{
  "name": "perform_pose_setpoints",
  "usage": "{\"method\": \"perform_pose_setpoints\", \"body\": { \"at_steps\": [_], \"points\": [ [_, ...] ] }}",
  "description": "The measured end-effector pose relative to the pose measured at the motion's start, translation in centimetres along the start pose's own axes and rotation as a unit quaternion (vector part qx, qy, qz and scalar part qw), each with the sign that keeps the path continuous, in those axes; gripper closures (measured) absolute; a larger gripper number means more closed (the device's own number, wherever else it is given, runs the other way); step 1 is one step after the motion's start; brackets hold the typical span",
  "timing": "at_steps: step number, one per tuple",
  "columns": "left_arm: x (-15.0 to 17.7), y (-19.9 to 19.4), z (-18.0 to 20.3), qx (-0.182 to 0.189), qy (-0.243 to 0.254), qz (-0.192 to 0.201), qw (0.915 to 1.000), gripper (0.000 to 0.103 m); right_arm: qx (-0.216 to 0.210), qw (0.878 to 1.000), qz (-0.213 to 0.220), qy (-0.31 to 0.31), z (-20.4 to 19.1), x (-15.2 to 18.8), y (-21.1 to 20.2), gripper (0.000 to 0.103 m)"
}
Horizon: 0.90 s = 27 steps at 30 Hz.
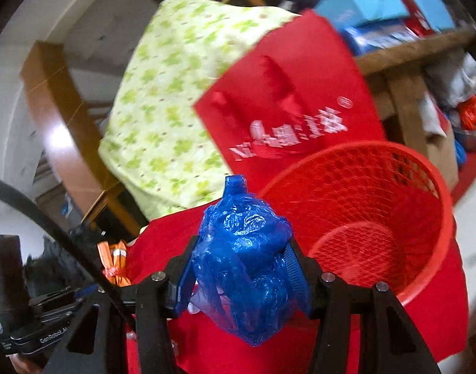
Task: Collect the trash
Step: 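Carry both held items over the red mesh basket and open both tools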
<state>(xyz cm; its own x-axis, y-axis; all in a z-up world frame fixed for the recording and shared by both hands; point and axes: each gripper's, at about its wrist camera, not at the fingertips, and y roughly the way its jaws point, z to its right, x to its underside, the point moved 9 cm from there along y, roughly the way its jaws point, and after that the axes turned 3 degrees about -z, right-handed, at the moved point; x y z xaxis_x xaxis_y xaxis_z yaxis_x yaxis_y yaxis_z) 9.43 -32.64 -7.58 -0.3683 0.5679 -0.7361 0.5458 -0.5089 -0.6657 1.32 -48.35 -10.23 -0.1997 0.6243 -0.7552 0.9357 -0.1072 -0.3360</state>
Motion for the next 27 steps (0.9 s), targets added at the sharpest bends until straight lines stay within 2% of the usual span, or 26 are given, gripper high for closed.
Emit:
{"method": "perform_pose_setpoints", "body": {
  "at_steps": [10, 19, 22, 23, 25, 26, 27],
  "points": [
    [-4.4, 3.7, 6.4, 0.009, 0.077, 0.018, 0.9968, 0.083, 0.02, 0.998, 0.023, 0.058, 5.7, -1.6, -1.2, 0.047],
    [-5.2, 6.9, 9.1, 0.017, 0.095, 0.007, 0.9953, 0.083, 0.026, 0.995, 0.038, 0.092, 7.9, -2.6, -1.4, 0.047],
    [-5.3, 7.9, 9.4, 0.017, 0.091, 0.002, 0.9958, 0.081, 0.03, 0.993, 0.046, 0.1, 8.3, -2.9, -1.4, 0.044],
    [-5.4, 8.1, 9.4, 0.014, 0.089, 0.003, 0.9959, 0.081, 0.03, 0.993, 0.048, 0.102, 8.4, -3.0, -1.4, 0.039],
    [-5.4, 8.5, 9.4, 0.011, 0.088, 0.003, 0.9961, 0.064, 0.029, 0.992, 0.055, 0.106, 8.3, -3.2, -1.6, 0.026],
    [-5.5, 8.5, 9.4, 0.008, 0.087, 0.005, 0.9961, 0.048, 0.03, 0.992, 0.063, 0.108, 8.3, -3.3, -1.9, 0.021],
    [-5.6, 8.4, 9.3, 0.005, 0.087, 0.011, 0.9962, 0.041, 0.027, 0.991, 0.069, 0.107, 8.2, -3.5, -2.1, 0.021]
  ]
}}
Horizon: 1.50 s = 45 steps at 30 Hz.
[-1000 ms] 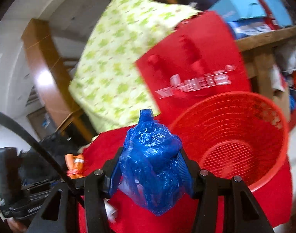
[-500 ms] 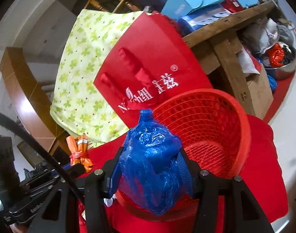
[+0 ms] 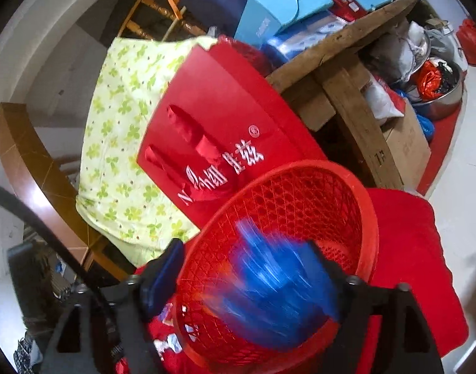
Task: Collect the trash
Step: 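Carry both held items over the red mesh basket and open both tools, then move both open tools back over the trash on the table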
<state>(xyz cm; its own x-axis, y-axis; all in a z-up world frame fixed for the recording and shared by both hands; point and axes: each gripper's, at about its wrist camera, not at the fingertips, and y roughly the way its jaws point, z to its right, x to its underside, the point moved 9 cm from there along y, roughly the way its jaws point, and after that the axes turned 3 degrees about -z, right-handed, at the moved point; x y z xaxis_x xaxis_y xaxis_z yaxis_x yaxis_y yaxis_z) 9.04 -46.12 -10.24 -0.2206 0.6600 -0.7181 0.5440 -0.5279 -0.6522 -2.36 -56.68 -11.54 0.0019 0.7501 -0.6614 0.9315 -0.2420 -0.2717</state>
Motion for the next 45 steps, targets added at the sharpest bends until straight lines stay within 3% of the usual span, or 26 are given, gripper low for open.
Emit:
{"method": "perform_pose_setpoints", "body": {
  "at_steps": [9, 21, 30, 45],
  "points": [
    [0.0, -3.8, -2.9, -0.067, 0.007, 0.036, 0.9971, 0.037, -0.005, 0.998, 0.036, -0.054, -2.6, 0.0, -1.4, 0.021],
    [3.4, -10.6, -9.6, -0.145, -0.031, 0.053, 0.9875, 0.034, -0.042, 0.985, 0.06, -0.158, -10.2, 3.3, -2.1, 0.021],
    [7.0, -14.2, -14.6, -0.174, -0.078, 0.049, 0.9804, 0.034, -0.063, 0.978, 0.035, -0.194, -14.4, 6.7, -0.4, 0.021],
    [10.9, -16.7, -19.3, -0.196, -0.124, 0.044, 0.9717, 0.034, -0.091, 0.961, -0.028, -0.26, -20.4, 13.3, 3.1, 0.021]
  ]
}}
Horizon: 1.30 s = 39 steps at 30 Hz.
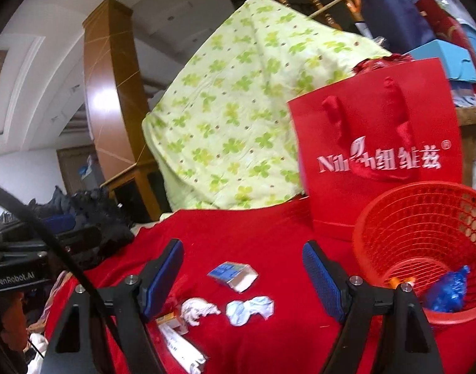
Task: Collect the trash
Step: 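Move both open tools back over the trash on the table, then grasp the black plastic bags with the left tool while the right tool grasps the white tube box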
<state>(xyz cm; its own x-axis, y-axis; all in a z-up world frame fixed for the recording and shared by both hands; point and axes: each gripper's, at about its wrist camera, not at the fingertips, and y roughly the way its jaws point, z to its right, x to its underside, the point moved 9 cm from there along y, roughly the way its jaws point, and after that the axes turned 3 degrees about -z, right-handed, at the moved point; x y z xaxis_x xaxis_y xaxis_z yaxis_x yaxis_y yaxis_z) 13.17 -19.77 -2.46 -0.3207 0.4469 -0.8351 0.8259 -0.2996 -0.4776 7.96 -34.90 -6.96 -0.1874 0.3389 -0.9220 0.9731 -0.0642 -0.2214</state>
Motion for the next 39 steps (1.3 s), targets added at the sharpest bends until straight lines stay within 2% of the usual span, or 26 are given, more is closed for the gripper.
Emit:
{"method": "perform_pose_setpoints", "body": {
  "at_steps": [5, 8, 12, 17, 22, 25, 28, 32, 39],
  "points": [
    [1.2, 0.5, -1.9, -0.009, -0.012, -0.008, 0.9999, 0.034, -0.029, 0.999, -0.04, -0.016, -2.7, 1.7, 2.1, 0.021],
    [3.0, 1.5, -4.2, -0.016, -0.031, -0.026, 0.9991, 0.033, -0.058, 0.994, -0.092, -0.021, -4.5, 3.8, 4.1, 0.021],
    [7.1, 3.8, -8.6, -0.031, -0.066, -0.077, 0.9943, 0.033, -0.093, 0.979, -0.181, -0.022, -6.3, 7.3, 6.9, 0.021],
    [14.0, 7.1, -14.2, -0.041, -0.12, -0.164, 0.9783, 0.033, -0.102, 0.956, -0.266, -0.061, -8.6, 11.8, 9.8, 0.022],
    [17.9, 9.9, -16.2, 0.001, -0.177, -0.214, 0.9605, 0.033, -0.092, 0.934, -0.331, -0.093, -9.4, 15.5, 12.5, 0.024],
    [18.1, 11.3, -15.5, 0.041, -0.191, -0.22, 0.9556, 0.033, -0.08, 0.92, -0.366, -0.114, -9.4, 17.6, 13.5, 0.033],
    [17.9, 13.4, -15.0, 0.066, -0.193, -0.22, 0.9541, 0.033, -0.07, 0.91, -0.386, -0.137, -9.4, 19.2, 14.0, 0.045],
    [18.4, 16.4, -15.1, 0.074, -0.185, -0.234, 0.9516, 0.033, -0.072, 0.907, -0.38, -0.166, -9.9, 19.8, 13.7, 0.064],
    [19.1, 19.4, -13.0, 0.117, -0.17, -0.249, 0.9463, 0.033, -0.079, 0.912, -0.366, -0.165, -10.0, 19.5, 13.2, 0.075]
  ]
}}
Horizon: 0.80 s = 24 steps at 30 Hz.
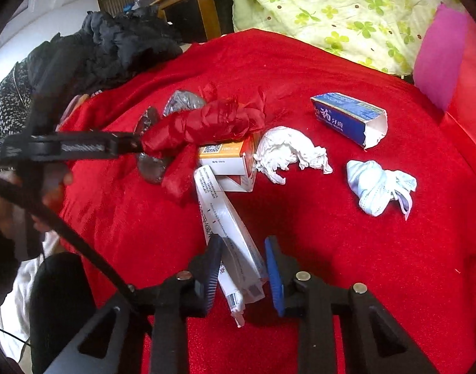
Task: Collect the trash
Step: 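Grasp the black plastic bags with the left tool while the right tool grasps the white tube box, then carry both held items over the red mesh basket and open both tools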
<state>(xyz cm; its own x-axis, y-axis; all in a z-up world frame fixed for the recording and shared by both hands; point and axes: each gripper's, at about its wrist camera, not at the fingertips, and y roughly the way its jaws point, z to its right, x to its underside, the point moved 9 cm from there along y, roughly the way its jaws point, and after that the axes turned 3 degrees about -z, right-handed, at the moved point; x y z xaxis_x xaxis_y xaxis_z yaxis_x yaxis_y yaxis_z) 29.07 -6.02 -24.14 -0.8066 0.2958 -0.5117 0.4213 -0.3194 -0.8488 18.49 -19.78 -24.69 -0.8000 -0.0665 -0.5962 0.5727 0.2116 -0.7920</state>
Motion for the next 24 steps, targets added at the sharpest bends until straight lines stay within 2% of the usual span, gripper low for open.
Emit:
{"method": "perform_pose_setpoints", "body": {
  "at_steps": [2, 4, 7, 10, 14, 17, 19, 24],
  "points": [
    [-0.1, 1.0, 0.4, 0.013, 0.003, -0.006, 0.9999, 0.033, -0.004, 1.0, 0.004, 0.001, 0.0, -0.1, -0.3, 0.076],
    [-0.2, 1.9, 1.0, 0.021, 0.001, -0.012, 0.9997, 0.04, -0.001, 1.0, 0.009, 0.0, 0.1, 0.0, -0.7, 0.077],
    [0.1, 2.7, 1.9, 0.051, -0.008, -0.021, 0.9985, 0.063, -0.008, 1.0, 0.005, 0.007, 0.4, 0.3, -0.9, 0.078],
    [0.4, 2.4, 2.5, 0.051, -0.003, -0.011, 0.9986, 0.069, -0.024, 1.0, 0.001, 0.013, 0.4, 0.5, -1.1, 0.078],
    [1.4, 1.6, 2.2, 0.051, -0.013, -0.005, 0.9986, 0.07, -0.048, 0.999, -0.01, 0.011, -0.3, 0.5, -0.8, 0.076],
    [2.5, 1.1, 1.5, 0.047, -0.03, -0.01, 0.9984, 0.07, -0.04, 0.999, -0.02, 0.009, -0.4, 0.4, 0.0, 0.076],
    [3.4, 0.3, 0.8, 0.049, -0.043, -0.011, 0.9978, 0.07, -0.044, 0.999, -0.025, 0.012, -0.6, 0.2, 0.5, 0.072],
    [5.2, -1.2, 0.2, 0.043, -0.057, -0.009, 0.9974, 0.07, -0.031, 0.999, -0.021, 0.001, -1.4, -0.1, 1.2, 0.071]
  ]
}}
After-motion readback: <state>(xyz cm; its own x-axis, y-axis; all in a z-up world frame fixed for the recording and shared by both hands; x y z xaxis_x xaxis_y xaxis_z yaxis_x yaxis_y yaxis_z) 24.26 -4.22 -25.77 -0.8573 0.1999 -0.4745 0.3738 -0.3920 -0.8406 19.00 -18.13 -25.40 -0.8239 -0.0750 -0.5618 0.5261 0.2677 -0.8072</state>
